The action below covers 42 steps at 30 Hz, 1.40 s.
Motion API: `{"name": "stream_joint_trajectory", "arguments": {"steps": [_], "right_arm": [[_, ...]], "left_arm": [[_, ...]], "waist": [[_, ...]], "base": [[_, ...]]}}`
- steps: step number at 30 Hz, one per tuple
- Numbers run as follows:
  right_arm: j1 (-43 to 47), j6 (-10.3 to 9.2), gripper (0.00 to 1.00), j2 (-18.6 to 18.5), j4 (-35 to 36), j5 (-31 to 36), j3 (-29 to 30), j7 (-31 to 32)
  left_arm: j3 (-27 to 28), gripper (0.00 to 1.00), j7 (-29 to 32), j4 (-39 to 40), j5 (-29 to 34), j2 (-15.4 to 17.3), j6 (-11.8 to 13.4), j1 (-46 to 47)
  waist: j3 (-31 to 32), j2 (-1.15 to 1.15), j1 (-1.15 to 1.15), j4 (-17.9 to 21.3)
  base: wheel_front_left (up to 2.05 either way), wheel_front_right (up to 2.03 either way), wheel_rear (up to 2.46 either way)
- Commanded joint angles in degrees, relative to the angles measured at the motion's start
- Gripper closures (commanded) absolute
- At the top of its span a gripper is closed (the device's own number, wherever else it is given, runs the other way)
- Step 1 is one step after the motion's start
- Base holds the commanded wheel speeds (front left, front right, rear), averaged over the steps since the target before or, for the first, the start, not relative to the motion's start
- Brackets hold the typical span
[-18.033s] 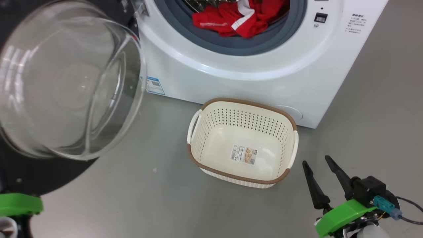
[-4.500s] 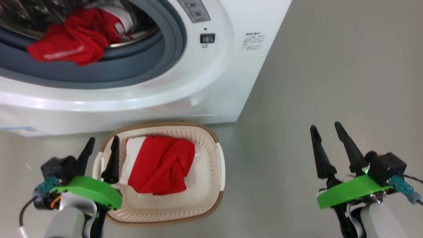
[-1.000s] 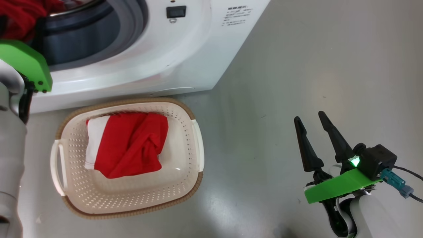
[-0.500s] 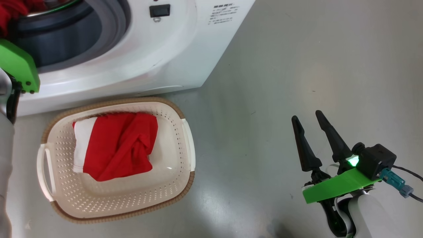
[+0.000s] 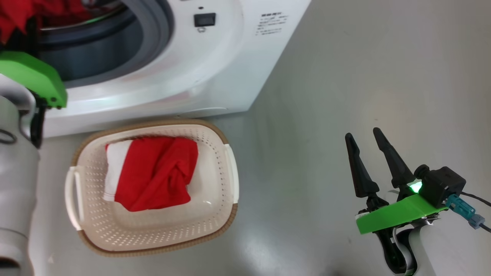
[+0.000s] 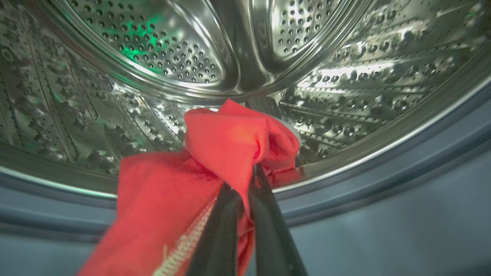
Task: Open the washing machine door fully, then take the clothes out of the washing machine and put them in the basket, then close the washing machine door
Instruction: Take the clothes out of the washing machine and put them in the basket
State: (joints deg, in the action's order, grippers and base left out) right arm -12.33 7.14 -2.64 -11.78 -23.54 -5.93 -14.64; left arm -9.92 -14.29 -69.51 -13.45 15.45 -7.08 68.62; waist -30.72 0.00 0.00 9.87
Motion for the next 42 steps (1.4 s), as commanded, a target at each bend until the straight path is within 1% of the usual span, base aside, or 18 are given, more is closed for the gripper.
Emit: {"name": "stream_joint_trajectory", "arguments": {"steps": [1, 3, 4, 8, 14, 20, 27, 28, 38, 42], "right_arm": [[0.52, 0.35, 0.00, -0.24, 0.89, 1.00, -0.80, -0.36], [0.76, 0.35, 0.00, -0.24, 0.70, 1.23, -0.60, -0.36], [0.76, 0.35, 0.00, -0.24, 0.70, 1.23, -0.60, -0.36], [1.45, 0.35, 0.00, -0.24, 0.26, 1.76, -0.02, -0.36], [2.76, 0.35, 0.00, -0.24, -0.09, 2.50, 1.35, -0.36], [3.93, 0.35, 0.00, -0.24, 0.05, 3.13, 2.80, -0.36], [4.55, 0.35, 0.00, -0.24, 0.06, 3.58, 3.35, -0.36], [4.60, 0.35, 0.00, -0.24, 0.09, 3.62, 3.37, -0.36], [4.98, 0.35, 0.00, -0.24, 0.17, 3.72, 3.39, -0.36], [4.90, 0.35, 0.00, -0.24, 0.15, 3.80, 3.45, -0.36]], "left_arm": [[1.57, 1.00, -0.67, 4.10, -0.68, 2.29, 0.18, -2.15], [2.82, 1.00, -0.68, 8.23, -1.29, 1.75, 0.27, -4.99], [2.82, 1.00, -0.68, 8.23, -1.29, 1.75, 0.27, -4.99], [5.59, 1.00, -0.69, 16.58, -1.82, 0.14, 0.39, -11.27], [9.61, 1.00, -0.70, 28.27, -1.04, -2.96, 0.24, -20.24], [13.40, 1.00, -0.70, 39.71, 0.07, -6.48, -0.10, -27.32], [15.83, 1.00, -0.71, 50.81, 0.86, -9.45, -0.35, -34.23], [16.36, 1.00, -0.71, 53.98, 0.80, -9.98, -0.37, -35.80], [18.70, 1.00, -0.71, 71.28, -0.38, -11.73, -0.40, -42.96], [18.79, 1.00, -0.71, 76.99, -0.53, -12.18, -0.40, -45.27]], "waist": [[1.64, 0.00, 0.00, -1.55], [2.56, 0.00, 0.00, -2.20], [2.56, 0.00, 0.00, -2.20], [4.46, 0.00, 0.00, -3.56], [6.82, 0.00, 0.00, -5.39], [8.22, 0.00, 0.00, -6.96], [8.99, 0.00, 0.00, -8.00], [9.03, 0.00, 0.00, -8.13], [8.88, 0.00, 0.00, -8.43], [8.62, 0.00, 0.00, -8.55]], "base": [[0.00, 0.00, 0.00], [0.00, 0.00, 0.00], [0.00, 0.00, 0.00], [0.00, 0.00, 0.00], [0.00, 0.00, 0.00], [0.00, 0.00, 0.00], [0.00, 0.00, 0.00], [0.00, 0.00, 0.00], [0.00, 0.00, 0.00], [0.00, 0.00, 0.00]]}}
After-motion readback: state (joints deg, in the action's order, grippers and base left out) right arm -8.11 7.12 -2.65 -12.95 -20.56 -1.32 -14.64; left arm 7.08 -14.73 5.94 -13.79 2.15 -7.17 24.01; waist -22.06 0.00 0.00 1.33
